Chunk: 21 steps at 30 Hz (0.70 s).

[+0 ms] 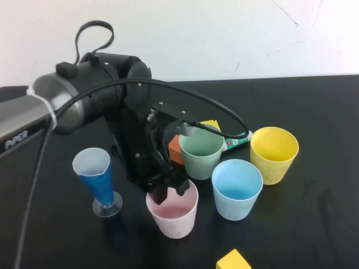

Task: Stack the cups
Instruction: Pick up the pink cup, then place the pink cup on the green cup

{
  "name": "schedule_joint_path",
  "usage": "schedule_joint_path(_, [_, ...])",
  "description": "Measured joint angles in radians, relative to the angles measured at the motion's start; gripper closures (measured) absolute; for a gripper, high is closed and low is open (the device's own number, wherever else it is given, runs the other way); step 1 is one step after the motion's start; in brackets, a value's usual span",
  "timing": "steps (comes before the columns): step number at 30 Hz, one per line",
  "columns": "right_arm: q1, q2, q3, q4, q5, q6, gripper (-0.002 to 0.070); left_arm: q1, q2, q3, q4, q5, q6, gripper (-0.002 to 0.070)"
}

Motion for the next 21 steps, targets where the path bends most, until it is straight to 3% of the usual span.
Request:
schedule_joint_path(9, [0.000,0.000,0.000,0.001,0.000,-0.002,0.0679,0.000,-0.231,-0.019,0.000,0.015,-0.002,0.0667])
schedule_joint_path(21, [0.000,0.000,0.000,0.004,-0.011,-0.004,0.0679,0.000,-0.250,-0.100,-0.004,-0.266,-0.008,0.0667])
